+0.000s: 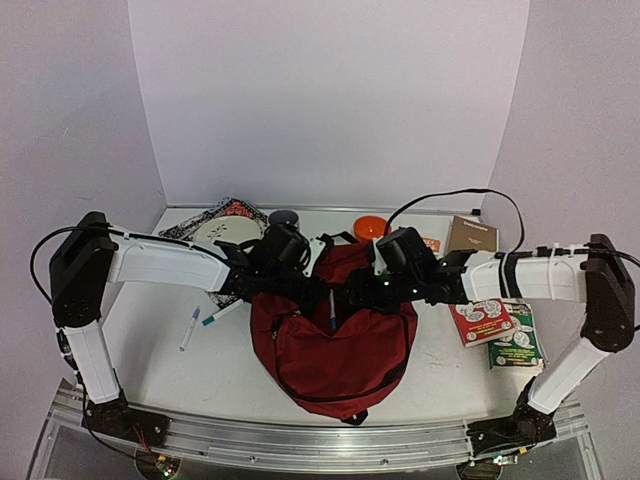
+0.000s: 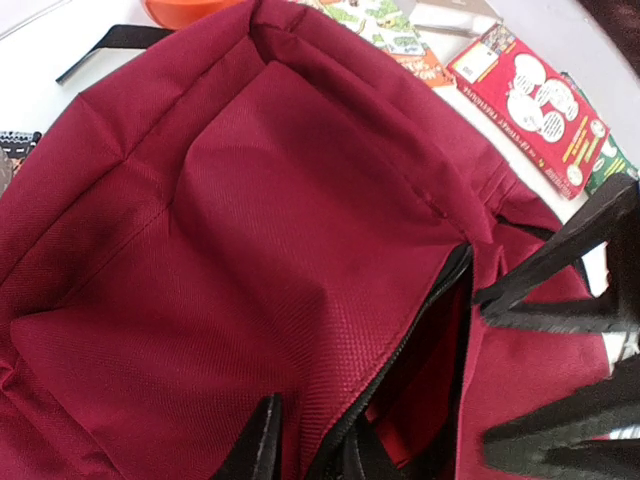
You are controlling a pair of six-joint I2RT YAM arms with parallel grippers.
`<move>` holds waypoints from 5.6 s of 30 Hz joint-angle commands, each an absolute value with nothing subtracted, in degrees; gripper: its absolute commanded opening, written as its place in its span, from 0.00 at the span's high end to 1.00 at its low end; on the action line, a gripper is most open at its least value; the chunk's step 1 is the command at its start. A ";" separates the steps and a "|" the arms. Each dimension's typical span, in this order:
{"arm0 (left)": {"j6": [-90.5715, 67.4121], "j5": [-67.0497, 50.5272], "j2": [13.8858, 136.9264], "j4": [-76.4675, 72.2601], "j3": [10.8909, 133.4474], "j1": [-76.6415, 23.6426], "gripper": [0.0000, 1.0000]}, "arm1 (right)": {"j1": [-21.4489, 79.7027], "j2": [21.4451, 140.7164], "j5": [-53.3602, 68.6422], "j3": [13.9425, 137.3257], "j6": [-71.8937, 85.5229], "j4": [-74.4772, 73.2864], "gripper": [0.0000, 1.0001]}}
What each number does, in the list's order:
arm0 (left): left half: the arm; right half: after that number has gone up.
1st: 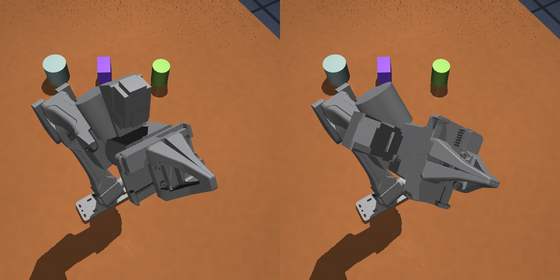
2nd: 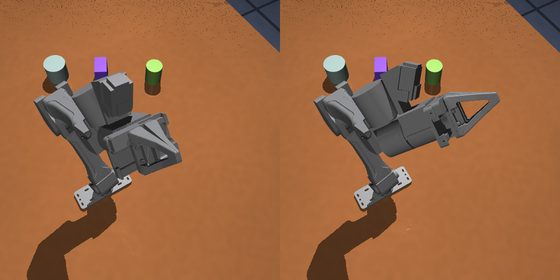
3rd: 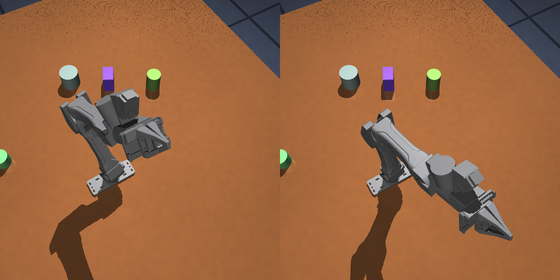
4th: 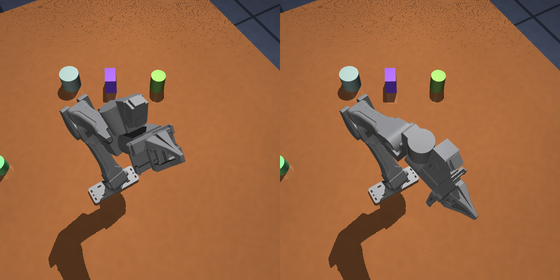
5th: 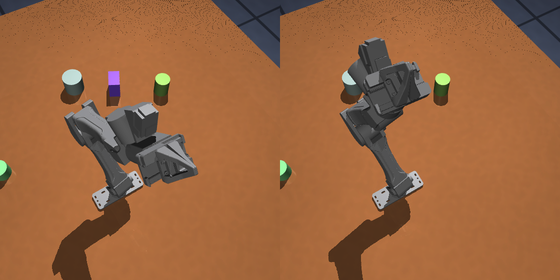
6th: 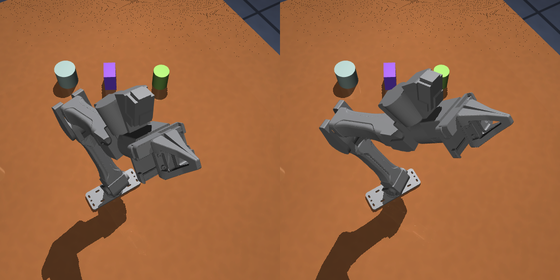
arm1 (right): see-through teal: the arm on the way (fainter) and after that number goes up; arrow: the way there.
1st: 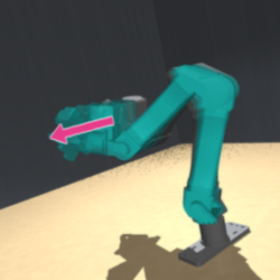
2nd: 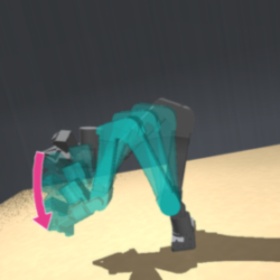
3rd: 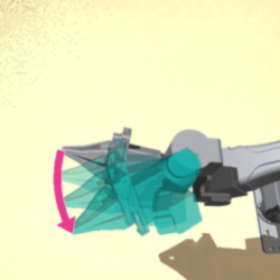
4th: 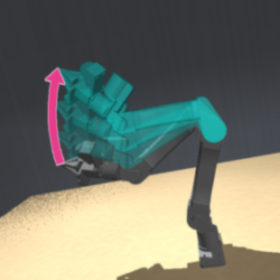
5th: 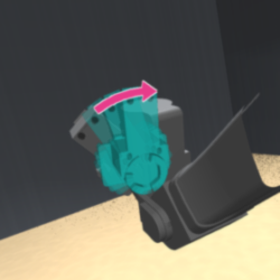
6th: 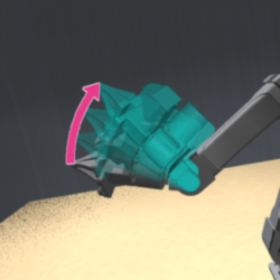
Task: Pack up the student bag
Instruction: Place the student bag in the lower front pocket, then pick up the pen at the center of the board, then place the pen in the lower front pocket of the bag.
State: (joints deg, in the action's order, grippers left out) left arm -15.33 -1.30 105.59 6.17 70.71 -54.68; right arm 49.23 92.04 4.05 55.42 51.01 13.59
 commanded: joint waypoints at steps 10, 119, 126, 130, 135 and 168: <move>-15.86 0.55 96.05 6.19 66.39 -54.23 0.39 | 49.35 84.63 -4.27 59.13 20.91 -2.11 0.21; -4.55 1.34 88.21 27.74 68.20 -59.29 1.00 | 49.39 73.90 -18.75 50.13 18.02 4.43 0.02; 5.15 -2.45 93.14 21.15 70.65 -61.00 1.00 | 49.38 69.21 -21.20 47.86 20.24 4.39 0.02; 9.62 -2.27 96.81 21.00 73.31 -61.21 1.00 | 49.36 67.05 -21.96 47.12 21.02 4.41 0.02; 13.19 -1.60 99.47 19.35 76.00 -61.37 1.00 | 49.37 65.31 -22.36 46.21 21.70 4.35 0.02; 23.78 23.17 114.79 15.73 78.57 -62.22 0.99 | 49.34 61.87 -23.26 44.38 23.88 4.40 0.02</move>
State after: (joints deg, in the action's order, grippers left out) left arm 23.64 15.29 113.27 16.15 74.61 -62.35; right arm 49.21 62.72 -21.96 44.38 23.05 4.32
